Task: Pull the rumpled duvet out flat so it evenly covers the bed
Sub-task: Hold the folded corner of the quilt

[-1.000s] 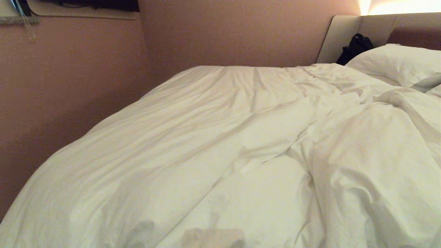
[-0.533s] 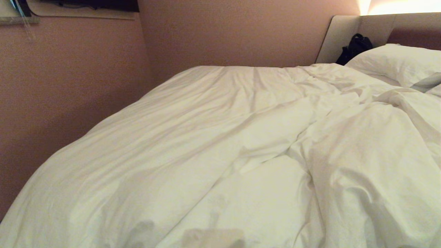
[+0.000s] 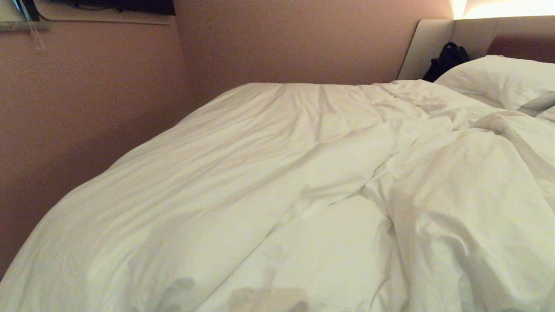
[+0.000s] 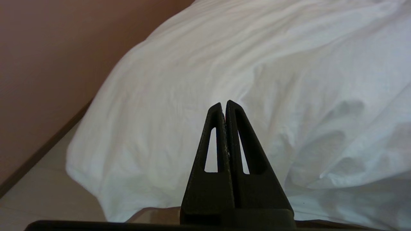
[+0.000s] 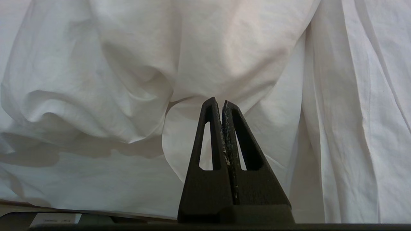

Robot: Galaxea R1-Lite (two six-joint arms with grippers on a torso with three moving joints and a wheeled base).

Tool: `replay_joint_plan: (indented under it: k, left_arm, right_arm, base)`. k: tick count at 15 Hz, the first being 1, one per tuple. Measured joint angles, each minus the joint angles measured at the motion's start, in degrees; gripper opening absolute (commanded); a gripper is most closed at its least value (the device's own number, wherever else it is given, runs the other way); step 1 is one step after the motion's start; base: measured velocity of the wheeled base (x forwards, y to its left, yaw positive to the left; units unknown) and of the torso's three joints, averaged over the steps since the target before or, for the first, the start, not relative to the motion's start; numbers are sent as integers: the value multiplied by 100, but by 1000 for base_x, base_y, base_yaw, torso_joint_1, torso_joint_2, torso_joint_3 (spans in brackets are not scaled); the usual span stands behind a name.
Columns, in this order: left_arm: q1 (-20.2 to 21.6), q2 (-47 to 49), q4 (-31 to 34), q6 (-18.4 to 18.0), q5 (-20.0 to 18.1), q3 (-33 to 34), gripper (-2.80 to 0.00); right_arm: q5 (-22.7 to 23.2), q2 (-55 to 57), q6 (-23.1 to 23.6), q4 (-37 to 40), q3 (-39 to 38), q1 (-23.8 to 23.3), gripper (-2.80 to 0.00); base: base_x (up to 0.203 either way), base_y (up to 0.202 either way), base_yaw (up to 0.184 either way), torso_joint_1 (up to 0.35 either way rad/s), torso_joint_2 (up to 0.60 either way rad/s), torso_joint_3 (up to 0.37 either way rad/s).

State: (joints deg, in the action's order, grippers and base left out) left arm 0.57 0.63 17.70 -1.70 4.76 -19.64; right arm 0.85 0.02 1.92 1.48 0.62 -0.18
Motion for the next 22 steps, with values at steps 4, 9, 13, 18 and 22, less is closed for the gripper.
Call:
replay_joint_plan:
  k: [4,9,13,18,22]
  left_arm:
    - [2,-49,-412,4,-111,550,-280]
    - [2,-58,-428,7,-167,1006,-280]
    - [2,-58,-495,41,-276,1382,-280]
    - [2,-58,-502,126,-352,1461,-280]
    - [2,-58,-502,126,-346,1463,-280]
  right_arm:
    - [0,0,-2,1,0,0,-280]
    - [0,0,-2,1,0,0,-280]
    - [0,0,-3,0,0,0,-280]
    - [-1,0,-3,1,0,0,-280]
    - [2,0,-2,1,0,0,-280]
  base:
    - [0,0,0,0,0,0]
    - [0,0,0,0,0,0]
    - [0,0,0,0,0,0]
    - [0,0,0,0,0,0]
    - [0,0,0,0,0,0]
